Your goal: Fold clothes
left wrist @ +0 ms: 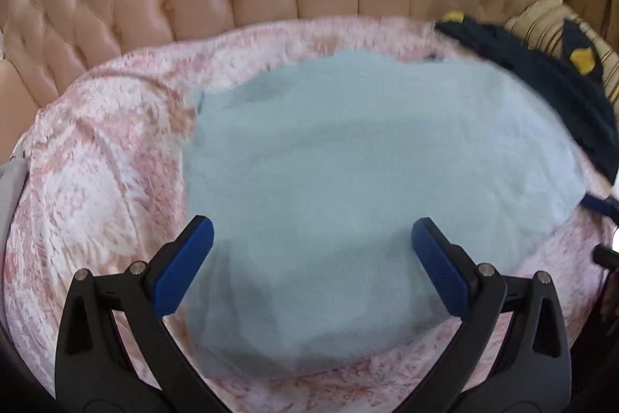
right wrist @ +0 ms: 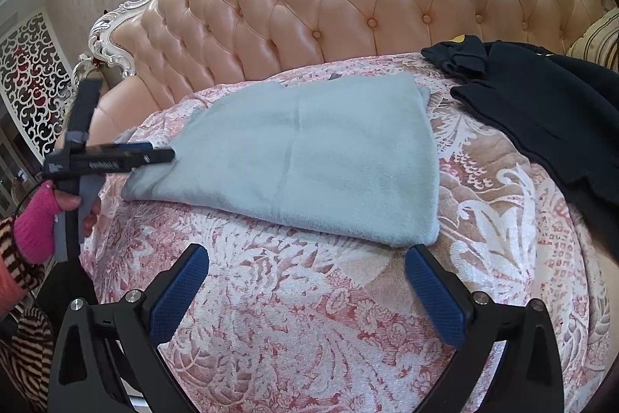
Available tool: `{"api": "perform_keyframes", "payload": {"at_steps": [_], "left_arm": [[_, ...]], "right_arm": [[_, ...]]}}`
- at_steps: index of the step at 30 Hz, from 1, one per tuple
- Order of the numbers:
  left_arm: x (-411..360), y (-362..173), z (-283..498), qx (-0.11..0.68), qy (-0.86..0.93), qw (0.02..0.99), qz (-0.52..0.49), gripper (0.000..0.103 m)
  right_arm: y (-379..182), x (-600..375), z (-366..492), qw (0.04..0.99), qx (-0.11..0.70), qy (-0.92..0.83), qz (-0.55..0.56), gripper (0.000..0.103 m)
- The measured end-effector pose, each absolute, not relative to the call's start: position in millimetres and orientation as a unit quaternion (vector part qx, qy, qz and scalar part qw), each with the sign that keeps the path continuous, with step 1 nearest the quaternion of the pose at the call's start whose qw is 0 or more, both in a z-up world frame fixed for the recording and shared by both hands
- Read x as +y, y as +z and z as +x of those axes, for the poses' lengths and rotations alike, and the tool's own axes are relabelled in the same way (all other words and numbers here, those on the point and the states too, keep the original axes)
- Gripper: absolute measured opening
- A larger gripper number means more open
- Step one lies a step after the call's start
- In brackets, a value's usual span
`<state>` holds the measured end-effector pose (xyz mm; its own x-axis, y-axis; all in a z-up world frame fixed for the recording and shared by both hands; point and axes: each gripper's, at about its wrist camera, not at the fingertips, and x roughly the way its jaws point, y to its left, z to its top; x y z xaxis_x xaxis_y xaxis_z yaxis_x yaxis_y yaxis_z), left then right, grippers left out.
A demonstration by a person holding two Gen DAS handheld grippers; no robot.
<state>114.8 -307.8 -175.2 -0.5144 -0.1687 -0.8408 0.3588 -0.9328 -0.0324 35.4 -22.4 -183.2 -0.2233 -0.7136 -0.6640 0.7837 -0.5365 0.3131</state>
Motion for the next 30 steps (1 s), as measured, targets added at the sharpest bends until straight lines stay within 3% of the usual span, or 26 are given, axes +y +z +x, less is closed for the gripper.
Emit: {"api": "perform_keyframes", "payload": {"at_steps": [3, 11, 20, 30], "left_arm": [[-316, -182, 123, 0.132, -0.868, 0.143, 0.457, 0.103], [-309, -181, 123, 0.125, -0.867, 0.149, 0.458, 0.103], [-308, -182, 124, 0.129, -0.869, 0.151, 0.454, 0.103], [-312, -182, 130, 0.132, -0.87, 0.141, 0.453, 0.103]], "right_arm": [[-183, -21, 36, 0.48, 0.043, -0.781, 0.398, 0.103], [-148, -34, 34, 0.492, 0.021, -0.795, 0.354, 0.103], [-182, -90, 34, 0.479, 0.148, -0.779, 0.377, 0.103], [-177, -75, 27, 0.479, 0.14, -0.774, 0.389, 0.103]]}}
